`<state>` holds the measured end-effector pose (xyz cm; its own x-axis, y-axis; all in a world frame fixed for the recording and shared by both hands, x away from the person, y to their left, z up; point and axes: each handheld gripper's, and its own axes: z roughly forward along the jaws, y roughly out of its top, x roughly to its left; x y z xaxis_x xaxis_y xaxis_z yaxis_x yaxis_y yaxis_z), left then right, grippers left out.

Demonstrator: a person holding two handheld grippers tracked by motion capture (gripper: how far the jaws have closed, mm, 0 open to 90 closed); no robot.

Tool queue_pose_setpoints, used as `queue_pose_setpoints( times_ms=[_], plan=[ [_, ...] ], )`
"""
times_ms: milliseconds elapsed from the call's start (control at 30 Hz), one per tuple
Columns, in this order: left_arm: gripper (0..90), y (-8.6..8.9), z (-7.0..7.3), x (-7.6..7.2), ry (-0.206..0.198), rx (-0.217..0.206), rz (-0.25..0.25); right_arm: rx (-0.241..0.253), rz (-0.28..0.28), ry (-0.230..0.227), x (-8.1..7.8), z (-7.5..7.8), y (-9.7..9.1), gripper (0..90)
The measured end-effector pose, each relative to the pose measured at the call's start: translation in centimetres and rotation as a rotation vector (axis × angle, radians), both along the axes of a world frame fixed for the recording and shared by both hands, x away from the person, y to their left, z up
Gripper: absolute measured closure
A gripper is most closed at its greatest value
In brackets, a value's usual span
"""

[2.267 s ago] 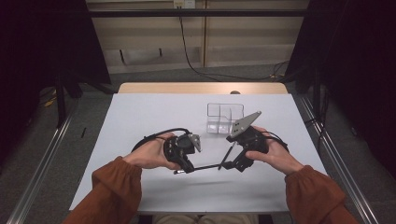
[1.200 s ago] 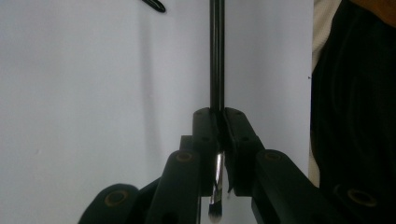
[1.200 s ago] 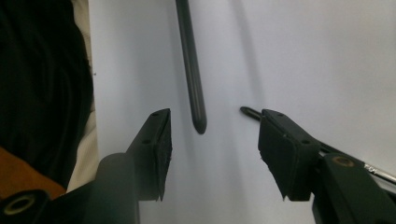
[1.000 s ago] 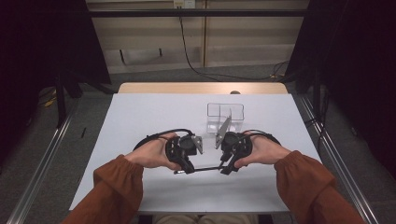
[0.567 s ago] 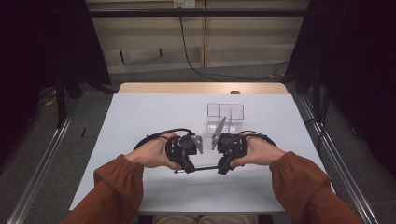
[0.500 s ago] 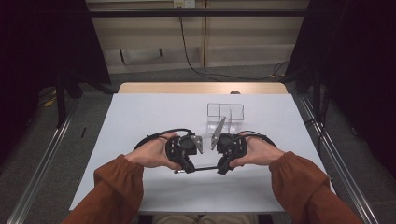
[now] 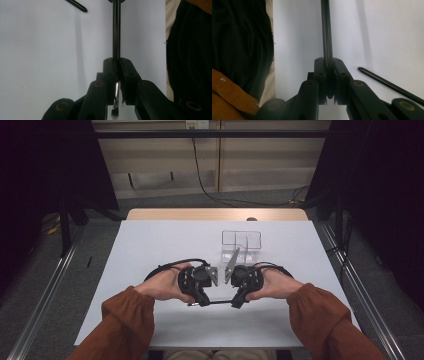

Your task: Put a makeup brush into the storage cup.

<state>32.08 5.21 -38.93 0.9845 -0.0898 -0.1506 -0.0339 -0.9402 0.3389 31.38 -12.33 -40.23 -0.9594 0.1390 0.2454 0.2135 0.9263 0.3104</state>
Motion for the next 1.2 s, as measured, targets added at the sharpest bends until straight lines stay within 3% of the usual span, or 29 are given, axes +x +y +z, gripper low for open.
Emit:
queue_pose_setpoints(
  times_ms=[233, 533, 600, 700, 767, 933, 1000, 1100, 1200],
  plan=[
    [83.2, 0.0, 0.0, 0.1, -0.015, -0.013, -0.016, 0.012, 0.004, -0.004, 0.1, -0.1, -0.2, 83.7],
    [76.3, 0.6, -0.1, 0.4, -0.021, -0.066, 0.045, 0.024, -0.019, -0.019, 0.1, 0.1, -0.7, 83.8],
    [73.0, 0.6, 0.0, 0.4, -0.028, -0.094, 0.072, 0.017, -0.018, -0.017, 0.0, 0.1, -0.7, 83.8],
    [67.0, 0.9, 0.1, 0.5, -0.014, -0.129, 0.098, 0.020, -0.017, -0.022, 0.1, 0.0, -0.7, 83.8],
    [61.2, 1.0, 0.1, 0.6, -0.032, -0.148, 0.113, 0.024, -0.024, -0.023, 0.1, 0.0, -0.7, 83.8],
    [40.3, 1.4, -0.4, 0.9, -0.026, -0.162, 0.151, 0.049, -0.033, -0.035, 0.1, 0.4, -1.0, 83.8],
    [32.8, 1.5, -0.5, 1.0, -0.045, -0.153, 0.166, 0.053, -0.043, -0.043, 0.0, 0.5, -1.1, 83.8],
    [20.2, 1.6, -0.4, 0.9, -0.068, -0.169, 0.198, 0.056, -0.050, -0.047, 0.1, 0.5, -1.5, 83.8],
    [13.8, 1.8, -0.2, 0.9, -0.078, -0.193, 0.224, 0.061, -0.061, -0.049, 0.2, 0.4, -1.8, 83.8]
  ],
)
